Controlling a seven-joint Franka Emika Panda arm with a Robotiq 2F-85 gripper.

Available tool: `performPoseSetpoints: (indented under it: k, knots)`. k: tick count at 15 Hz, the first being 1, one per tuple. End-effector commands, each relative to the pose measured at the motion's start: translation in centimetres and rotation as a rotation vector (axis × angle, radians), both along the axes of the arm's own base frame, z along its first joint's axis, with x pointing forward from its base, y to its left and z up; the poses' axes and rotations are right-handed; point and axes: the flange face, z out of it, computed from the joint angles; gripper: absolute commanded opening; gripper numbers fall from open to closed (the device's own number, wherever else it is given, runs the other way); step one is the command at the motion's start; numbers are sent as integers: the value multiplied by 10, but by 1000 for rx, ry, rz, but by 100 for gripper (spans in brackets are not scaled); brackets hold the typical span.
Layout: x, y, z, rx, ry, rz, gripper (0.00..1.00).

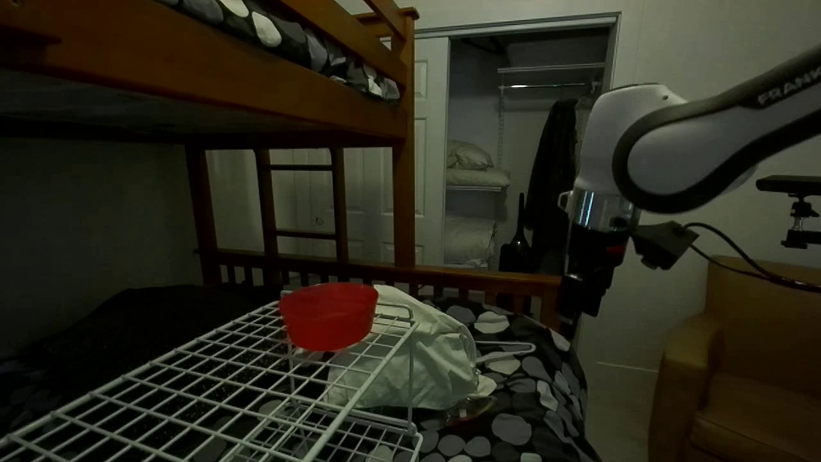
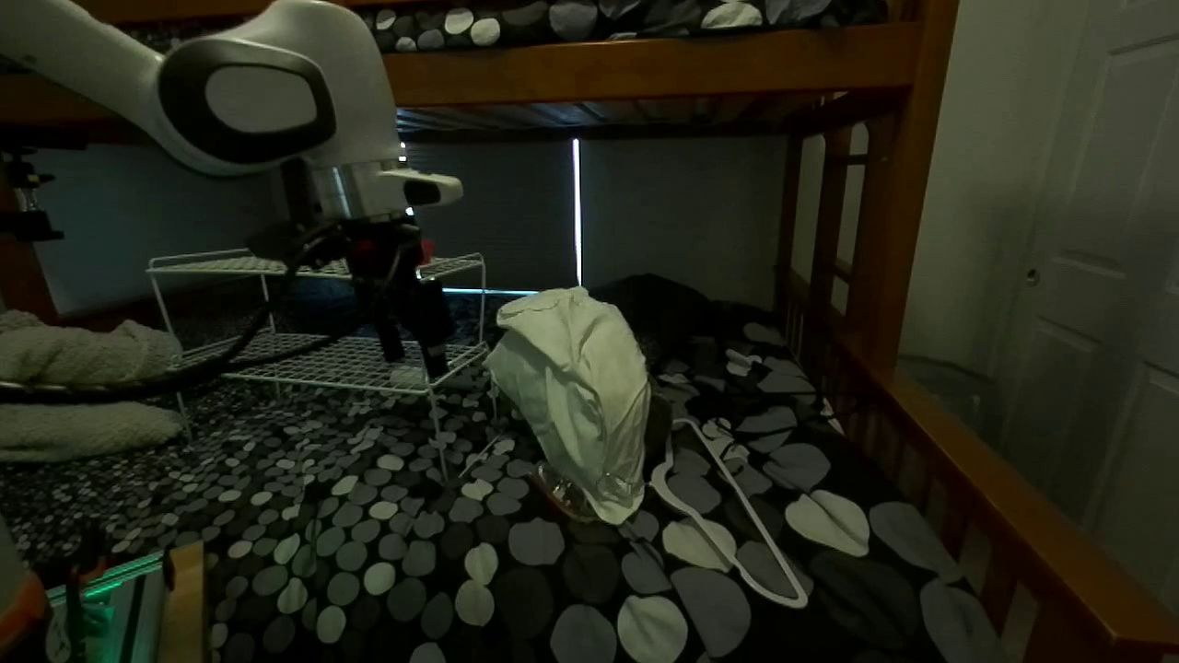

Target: Move the package from the bed to the orange bowl

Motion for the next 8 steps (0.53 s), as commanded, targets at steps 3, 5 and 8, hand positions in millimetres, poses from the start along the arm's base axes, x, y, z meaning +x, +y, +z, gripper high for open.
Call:
performPoseSetpoints:
  k: [3,5,8]
  knots:
    - [19,-6,-29,3,22,25,100]
    - [24,-9,-36,16,37,23,100]
    - [45,-16,-36,-39,-70,221,100]
